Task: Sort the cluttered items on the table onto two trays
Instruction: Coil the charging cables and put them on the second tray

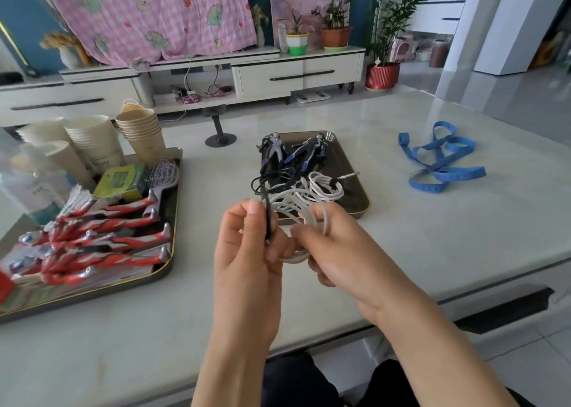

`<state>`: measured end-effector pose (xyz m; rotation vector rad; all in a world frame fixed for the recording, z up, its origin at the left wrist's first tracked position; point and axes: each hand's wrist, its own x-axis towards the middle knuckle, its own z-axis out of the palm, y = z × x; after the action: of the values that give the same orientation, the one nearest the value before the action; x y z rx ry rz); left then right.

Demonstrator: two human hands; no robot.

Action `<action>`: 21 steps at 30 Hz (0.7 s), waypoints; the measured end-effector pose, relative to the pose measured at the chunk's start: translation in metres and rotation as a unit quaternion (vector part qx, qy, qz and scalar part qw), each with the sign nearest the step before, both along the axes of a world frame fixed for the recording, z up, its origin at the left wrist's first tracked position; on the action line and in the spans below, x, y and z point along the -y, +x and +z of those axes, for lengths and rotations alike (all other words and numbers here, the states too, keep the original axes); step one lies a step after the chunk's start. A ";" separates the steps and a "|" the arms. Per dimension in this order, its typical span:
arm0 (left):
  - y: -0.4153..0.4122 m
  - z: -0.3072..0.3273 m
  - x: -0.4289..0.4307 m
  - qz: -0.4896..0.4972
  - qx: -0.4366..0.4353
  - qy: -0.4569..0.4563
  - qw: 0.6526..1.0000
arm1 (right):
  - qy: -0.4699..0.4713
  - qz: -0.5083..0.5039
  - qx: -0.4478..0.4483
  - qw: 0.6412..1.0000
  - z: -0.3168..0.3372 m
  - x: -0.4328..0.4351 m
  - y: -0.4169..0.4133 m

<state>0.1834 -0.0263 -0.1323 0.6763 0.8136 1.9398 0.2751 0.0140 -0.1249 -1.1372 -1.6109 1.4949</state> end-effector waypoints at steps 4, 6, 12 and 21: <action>0.001 -0.003 0.001 0.023 -0.011 -0.020 0.999 | 0.050 -0.064 -0.040 0.996 0.008 -0.007 0.010; 0.001 -0.006 0.001 0.033 -0.030 -0.032 0.999 | 0.165 -0.044 -0.046 0.984 0.018 -0.004 0.011; 0.001 -0.009 0.001 0.035 -0.064 -0.061 0.995 | 0.272 0.000 0.007 0.962 0.009 -0.003 -0.004; 0.004 -0.010 0.002 0.074 -0.017 -0.109 0.991 | 0.059 -0.145 -0.320 0.934 0.028 -0.008 0.005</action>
<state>0.1870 -0.0281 -0.1426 0.5314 1.1058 1.9376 0.2799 0.0223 -0.0974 -0.6763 -1.0169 1.3573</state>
